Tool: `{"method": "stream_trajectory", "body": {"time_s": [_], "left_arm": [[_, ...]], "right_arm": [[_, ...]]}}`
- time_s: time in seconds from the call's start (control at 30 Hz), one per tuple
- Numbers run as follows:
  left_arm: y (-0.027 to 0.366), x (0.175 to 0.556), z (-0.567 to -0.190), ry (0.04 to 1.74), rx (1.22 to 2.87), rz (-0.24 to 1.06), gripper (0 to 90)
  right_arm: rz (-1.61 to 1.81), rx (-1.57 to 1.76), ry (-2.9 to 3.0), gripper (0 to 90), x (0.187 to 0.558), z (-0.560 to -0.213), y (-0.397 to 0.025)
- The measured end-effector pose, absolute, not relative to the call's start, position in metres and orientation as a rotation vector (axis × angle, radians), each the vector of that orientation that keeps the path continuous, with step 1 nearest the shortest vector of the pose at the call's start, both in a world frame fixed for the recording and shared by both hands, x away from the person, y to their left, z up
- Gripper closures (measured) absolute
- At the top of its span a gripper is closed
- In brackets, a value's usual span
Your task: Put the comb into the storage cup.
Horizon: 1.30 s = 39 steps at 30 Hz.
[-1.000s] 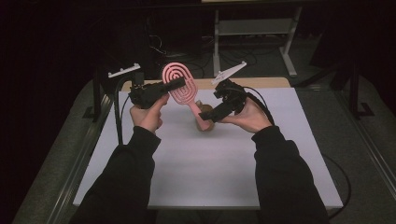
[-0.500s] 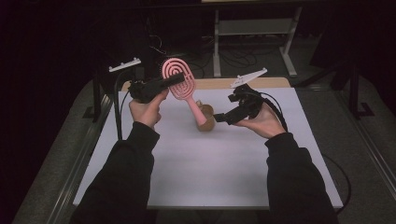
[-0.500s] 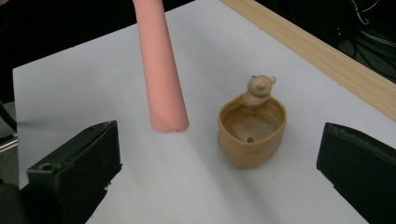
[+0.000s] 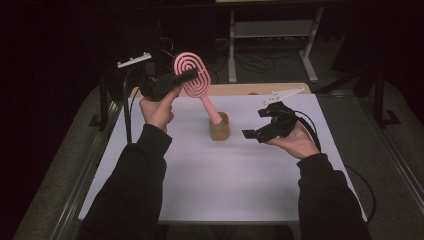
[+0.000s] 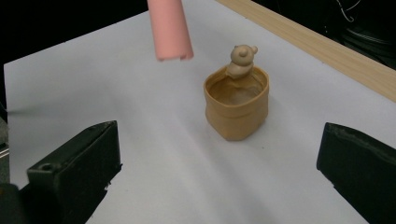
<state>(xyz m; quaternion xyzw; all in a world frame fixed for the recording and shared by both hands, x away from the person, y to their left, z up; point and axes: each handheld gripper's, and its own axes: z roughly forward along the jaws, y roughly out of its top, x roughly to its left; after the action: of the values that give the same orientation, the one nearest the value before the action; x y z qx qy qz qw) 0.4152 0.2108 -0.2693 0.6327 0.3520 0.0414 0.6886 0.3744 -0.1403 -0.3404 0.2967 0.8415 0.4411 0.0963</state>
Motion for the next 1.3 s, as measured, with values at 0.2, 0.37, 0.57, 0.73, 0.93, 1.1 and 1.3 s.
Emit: {"method": "stream_trajectory", "body": {"time_s": [0.2,0.37,0.57,0.73,0.93,1.1,1.3], "left_arm": [[0.202,0.426,-0.264,0.783,1.427,0.11,62.0],[0.193,0.432,-0.261,0.748,1.455,0.16,62.0],[0.19,0.441,-0.265,0.765,1.465,0.205,61.9],[0.184,0.446,-0.272,0.768,1.482,0.233,61.9],[0.172,0.447,-0.277,0.744,1.508,0.244,61.9],[0.17,0.447,-0.283,0.742,1.529,0.262,61.9],[0.172,0.449,-0.294,0.733,1.522,0.258,61.9]], "right_arm": [[1.295,0.901,2.469,0.0,0.366,-0.355,-0.152],[1.309,0.933,2.456,0.0,0.363,-0.367,-0.161],[1.345,0.933,2.43,0.0,0.356,-0.376,-0.172],[1.38,0.925,2.408,0.0,0.35,-0.383,-0.181],[1.397,0.977,2.383,0.0,0.346,-0.396,-0.192],[1.403,1.002,2.364,0.0,0.339,-0.408,-0.203],[1.418,1.015,2.325,0.0,0.331,-0.417,-0.212]]}}
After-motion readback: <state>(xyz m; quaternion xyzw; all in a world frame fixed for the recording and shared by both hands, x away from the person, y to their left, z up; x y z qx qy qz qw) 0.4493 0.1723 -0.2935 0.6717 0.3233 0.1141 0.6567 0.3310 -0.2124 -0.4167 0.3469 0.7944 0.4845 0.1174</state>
